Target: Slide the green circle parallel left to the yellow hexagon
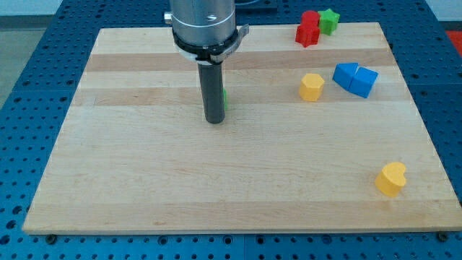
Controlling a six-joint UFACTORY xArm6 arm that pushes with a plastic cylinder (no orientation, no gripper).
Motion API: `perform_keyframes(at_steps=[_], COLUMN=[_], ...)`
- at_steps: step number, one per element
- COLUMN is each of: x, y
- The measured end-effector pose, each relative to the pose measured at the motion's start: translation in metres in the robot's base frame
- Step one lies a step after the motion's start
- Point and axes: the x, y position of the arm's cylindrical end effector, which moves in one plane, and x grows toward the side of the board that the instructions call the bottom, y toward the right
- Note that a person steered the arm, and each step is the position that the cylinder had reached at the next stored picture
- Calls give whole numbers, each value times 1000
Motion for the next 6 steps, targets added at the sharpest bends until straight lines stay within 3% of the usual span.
perform_keyframes(at_steps=[2, 3, 4, 5, 6], x=[22, 3, -34, -34, -15], y=[-24, -39, -23, 16, -1])
